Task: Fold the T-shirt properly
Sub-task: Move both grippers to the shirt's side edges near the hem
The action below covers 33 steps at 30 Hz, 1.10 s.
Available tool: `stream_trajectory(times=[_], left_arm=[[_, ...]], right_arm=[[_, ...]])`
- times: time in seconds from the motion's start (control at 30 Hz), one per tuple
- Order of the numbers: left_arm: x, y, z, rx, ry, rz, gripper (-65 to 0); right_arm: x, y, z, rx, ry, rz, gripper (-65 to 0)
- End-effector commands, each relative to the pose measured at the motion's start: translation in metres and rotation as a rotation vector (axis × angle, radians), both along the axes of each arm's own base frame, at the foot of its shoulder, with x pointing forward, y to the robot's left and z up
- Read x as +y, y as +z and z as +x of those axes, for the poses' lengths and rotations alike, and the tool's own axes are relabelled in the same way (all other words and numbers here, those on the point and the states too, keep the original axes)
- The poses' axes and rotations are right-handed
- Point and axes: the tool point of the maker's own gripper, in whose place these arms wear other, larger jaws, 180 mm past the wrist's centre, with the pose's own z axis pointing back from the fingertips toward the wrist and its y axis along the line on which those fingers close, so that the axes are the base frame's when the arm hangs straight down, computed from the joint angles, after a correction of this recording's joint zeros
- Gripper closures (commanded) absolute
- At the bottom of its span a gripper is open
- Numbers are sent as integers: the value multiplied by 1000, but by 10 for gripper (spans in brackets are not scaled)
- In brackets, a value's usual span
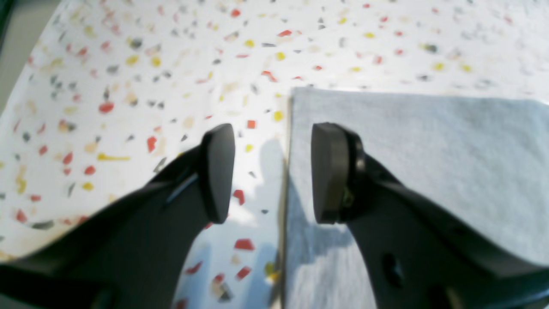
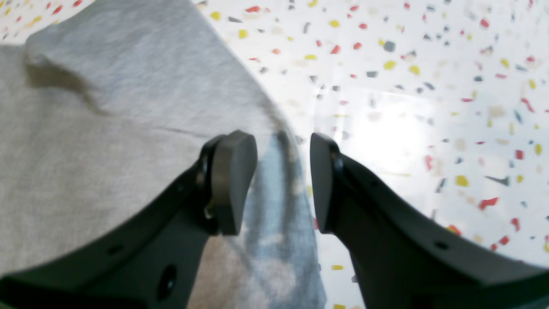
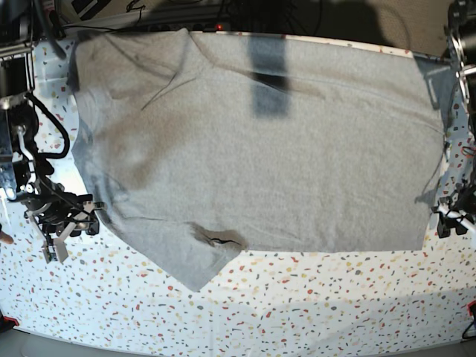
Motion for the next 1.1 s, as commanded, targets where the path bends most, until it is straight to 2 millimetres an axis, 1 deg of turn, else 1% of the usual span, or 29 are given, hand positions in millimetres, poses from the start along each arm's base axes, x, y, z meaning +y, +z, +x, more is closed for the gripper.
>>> stream_trajectory(times=[0.0, 0.07, 0.13, 0.3, 0.43, 0.53, 0.6, 0.67, 0.73, 0.87, 0.97, 1.07], left_arm=[[13, 22, 14, -53, 20, -6, -279], [13, 16, 22, -28, 22, -63, -279], [13, 12, 29, 3, 23, -76, -279], [11, 5, 41, 36, 40, -108, -279], [-6, -5, 46, 61, 0, -89, -279], [-23, -20, 44, 89, -63, -31, -279], [-26, -25, 43, 89, -68, -9, -279], [-23, -27, 43, 93, -44, 15, -271], [-17, -27, 43, 95, -21, 30, -250], [-1, -25, 42, 70, 46, 77, -249], [-3, -29, 39, 70, 43, 76, -249], [-12, -42, 31, 96, 22, 61, -249]], right_arm=[[-7, 18, 15, -45, 2, -12, -253], [-10, 8, 25, 1, 7, -35, -253], [-14, 2, 37, 41, 8, -66, -253], [-25, 5, 69, 109, -16, -80, -253], [-19, 5, 84, 167, 19, -37, -253], [-13, 2, 87, 214, 37, -32, -253], [-11, -2, 86, 247, 59, -68, -253], [-11, -3, 85, 264, 72, -103, -253], [-13, -3, 84, 269, 72, -117, -253], [-18, -6, 79, 297, 65, -125, -253], [-21, -6, 77, 307, 60, -129, -253], [-22, -5, 78, 307, 59, -131, -253]])
